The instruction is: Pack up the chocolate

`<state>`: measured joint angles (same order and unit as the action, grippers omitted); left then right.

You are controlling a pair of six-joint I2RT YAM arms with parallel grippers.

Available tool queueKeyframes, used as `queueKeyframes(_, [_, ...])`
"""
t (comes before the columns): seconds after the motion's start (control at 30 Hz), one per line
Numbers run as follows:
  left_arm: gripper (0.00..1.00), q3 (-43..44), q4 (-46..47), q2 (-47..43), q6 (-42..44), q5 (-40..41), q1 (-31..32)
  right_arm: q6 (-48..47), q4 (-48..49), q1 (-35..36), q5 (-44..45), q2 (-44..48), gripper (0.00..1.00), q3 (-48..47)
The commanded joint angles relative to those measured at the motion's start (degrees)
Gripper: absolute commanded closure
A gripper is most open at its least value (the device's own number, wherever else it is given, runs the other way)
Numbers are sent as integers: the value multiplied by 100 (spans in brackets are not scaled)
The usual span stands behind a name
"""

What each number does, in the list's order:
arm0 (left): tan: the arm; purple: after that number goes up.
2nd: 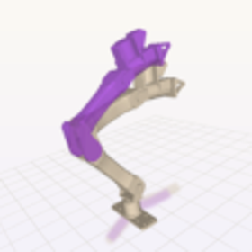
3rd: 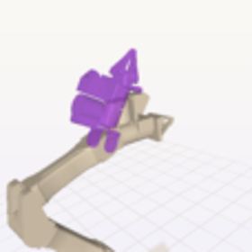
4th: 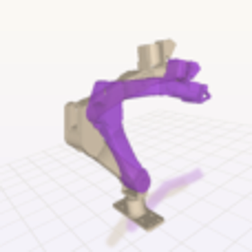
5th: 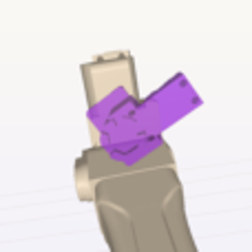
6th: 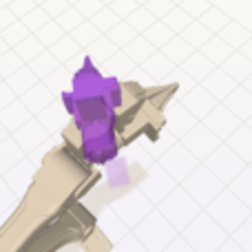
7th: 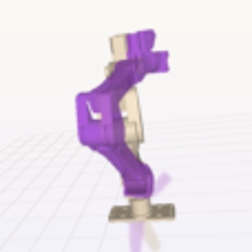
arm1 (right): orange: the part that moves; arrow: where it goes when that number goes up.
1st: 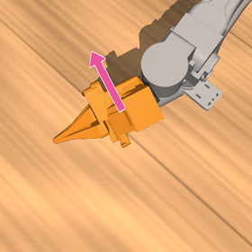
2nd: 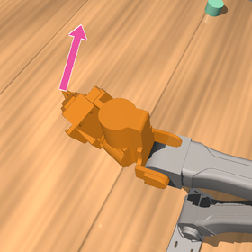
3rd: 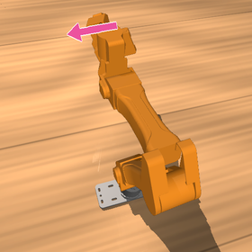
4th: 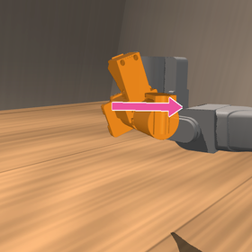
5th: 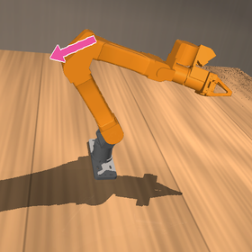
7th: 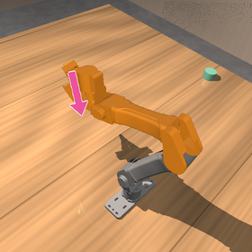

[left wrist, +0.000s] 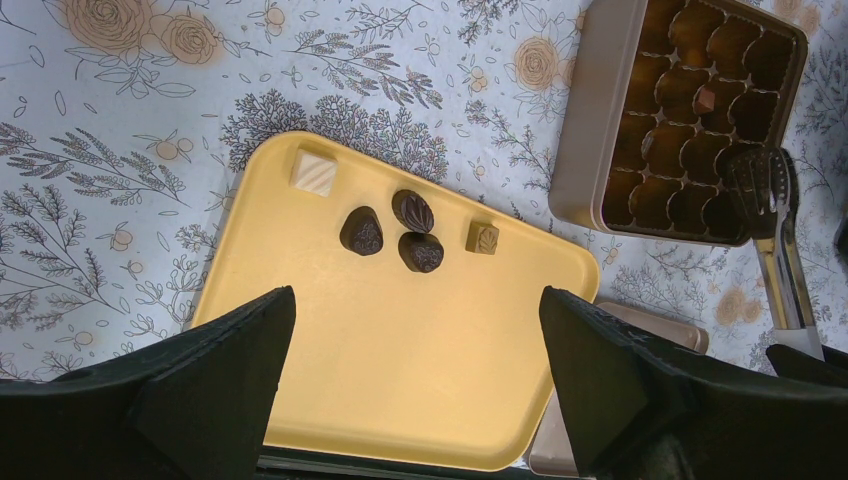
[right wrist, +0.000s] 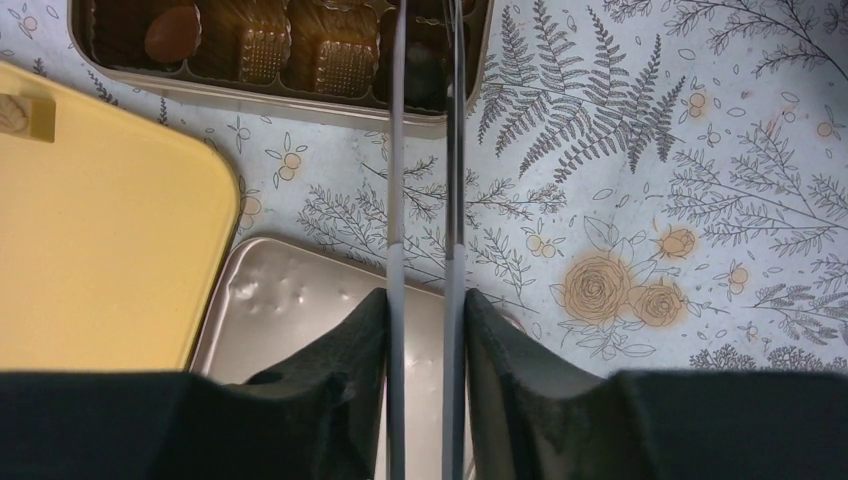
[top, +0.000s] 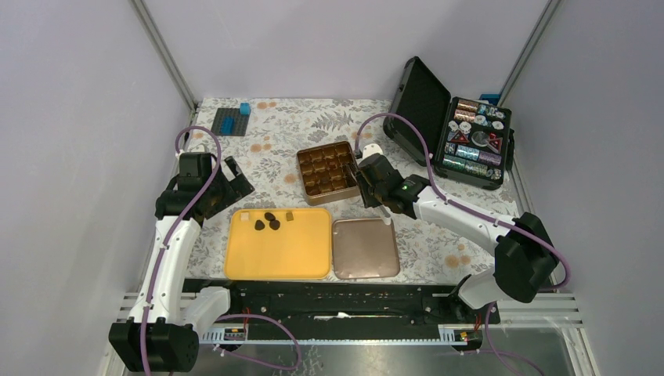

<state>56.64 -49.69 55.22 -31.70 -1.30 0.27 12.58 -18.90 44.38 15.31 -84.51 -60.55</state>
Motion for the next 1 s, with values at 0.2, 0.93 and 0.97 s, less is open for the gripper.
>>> queueKeyframes(0.2, [1, 224, 184, 21, 60, -112, -19, 104, -195, -35, -161, 954, 82, -272])
queueKeyframes(0.93, [1, 154, 425, 148, -68, -445, -20, 1147, -1165, -482, 1120, 3097, 72, 1818])
queueKeyframes(0.97, [1, 148, 421, 135, -71, -462, -19, 1115, -1127, -532, 1138, 3061, 72, 1819])
